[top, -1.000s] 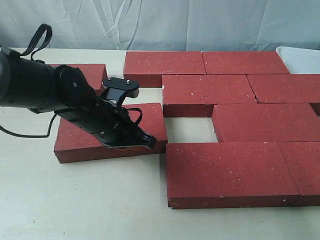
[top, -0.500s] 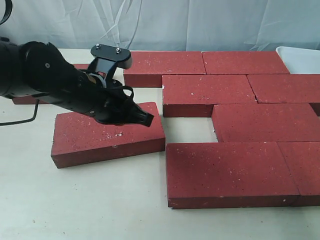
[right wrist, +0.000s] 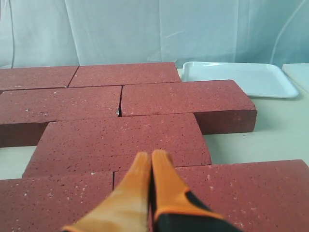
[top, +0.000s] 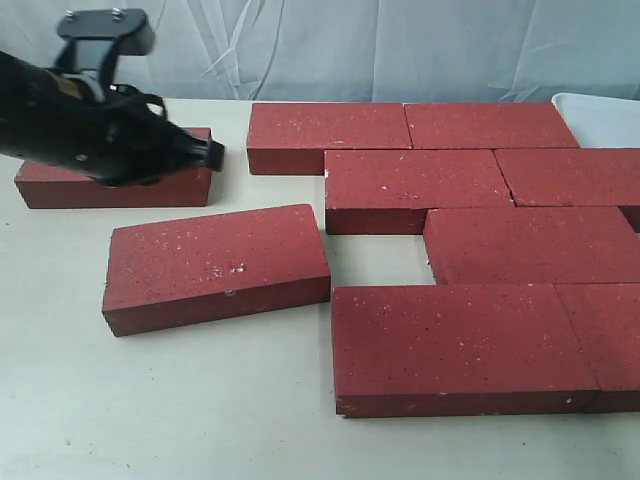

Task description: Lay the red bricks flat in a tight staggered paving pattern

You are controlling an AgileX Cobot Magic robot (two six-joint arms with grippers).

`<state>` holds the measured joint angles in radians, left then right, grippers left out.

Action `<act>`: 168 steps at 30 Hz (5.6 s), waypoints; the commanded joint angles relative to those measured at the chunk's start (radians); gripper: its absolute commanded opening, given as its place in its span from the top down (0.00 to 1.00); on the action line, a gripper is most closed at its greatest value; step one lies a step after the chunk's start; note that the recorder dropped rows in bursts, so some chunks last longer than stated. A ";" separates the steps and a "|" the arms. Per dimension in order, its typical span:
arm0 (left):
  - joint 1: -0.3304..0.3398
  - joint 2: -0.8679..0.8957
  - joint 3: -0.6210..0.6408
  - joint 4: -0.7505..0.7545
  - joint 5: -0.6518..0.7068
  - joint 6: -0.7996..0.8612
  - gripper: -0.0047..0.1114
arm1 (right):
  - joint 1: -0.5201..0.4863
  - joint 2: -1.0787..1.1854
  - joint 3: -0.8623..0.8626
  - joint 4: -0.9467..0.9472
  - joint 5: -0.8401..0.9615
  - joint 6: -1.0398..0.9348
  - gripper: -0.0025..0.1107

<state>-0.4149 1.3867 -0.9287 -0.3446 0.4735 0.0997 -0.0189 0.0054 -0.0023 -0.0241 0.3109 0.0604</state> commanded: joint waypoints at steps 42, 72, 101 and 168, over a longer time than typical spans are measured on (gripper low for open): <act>0.224 -0.280 0.003 0.424 0.276 -0.302 0.96 | 0.001 0.752 -0.813 0.292 0.336 -0.133 0.99; 0.393 0.140 0.003 0.326 0.072 -0.300 0.96 | 0.578 1.799 -1.371 0.447 0.425 -0.332 0.99; 0.393 0.373 0.003 -0.082 0.056 0.024 0.96 | 0.608 2.081 -1.510 0.304 0.398 -0.112 0.99; 0.294 0.463 0.003 -0.107 0.044 0.173 0.96 | 0.608 2.167 -1.508 0.183 0.162 0.072 0.99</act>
<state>-0.1105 1.8496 -0.9229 -0.4543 0.5303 0.2795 0.5915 2.1580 -1.5143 0.1583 0.4674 0.1350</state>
